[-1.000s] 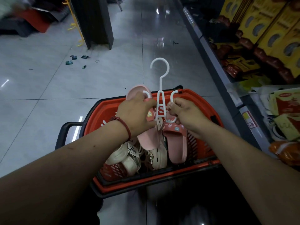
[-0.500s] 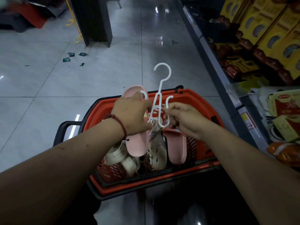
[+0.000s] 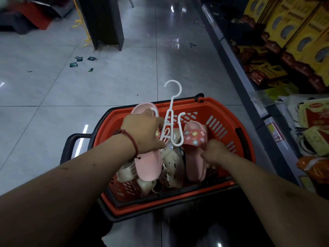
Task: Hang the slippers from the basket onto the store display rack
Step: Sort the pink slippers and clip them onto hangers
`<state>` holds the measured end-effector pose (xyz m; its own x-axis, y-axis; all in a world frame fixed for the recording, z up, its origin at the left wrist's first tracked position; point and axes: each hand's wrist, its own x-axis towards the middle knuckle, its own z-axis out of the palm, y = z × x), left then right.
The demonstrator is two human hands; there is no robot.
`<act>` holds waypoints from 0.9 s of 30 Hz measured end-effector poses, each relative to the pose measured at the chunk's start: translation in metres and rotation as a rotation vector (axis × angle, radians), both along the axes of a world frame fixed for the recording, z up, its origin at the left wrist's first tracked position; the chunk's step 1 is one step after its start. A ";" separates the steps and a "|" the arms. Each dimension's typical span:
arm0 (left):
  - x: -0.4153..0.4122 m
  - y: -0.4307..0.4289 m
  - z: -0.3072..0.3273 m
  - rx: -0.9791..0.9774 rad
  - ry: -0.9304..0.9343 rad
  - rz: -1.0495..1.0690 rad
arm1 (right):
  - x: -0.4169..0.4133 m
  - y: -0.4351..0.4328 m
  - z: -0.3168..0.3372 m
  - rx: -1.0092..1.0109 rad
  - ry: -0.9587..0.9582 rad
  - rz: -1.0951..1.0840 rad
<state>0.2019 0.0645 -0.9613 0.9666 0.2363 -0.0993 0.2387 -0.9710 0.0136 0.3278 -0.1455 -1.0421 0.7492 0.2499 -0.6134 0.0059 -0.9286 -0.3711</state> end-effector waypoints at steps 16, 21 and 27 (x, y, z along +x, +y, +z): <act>0.000 -0.009 0.000 0.052 0.099 -0.111 | 0.011 -0.001 0.041 0.354 -0.133 -0.257; 0.003 -0.018 0.001 0.047 0.082 -0.102 | 0.011 -0.001 0.051 0.400 -0.170 -0.213; 0.009 -0.013 0.001 -0.045 0.026 0.012 | 0.004 0.001 0.058 0.373 -0.184 0.015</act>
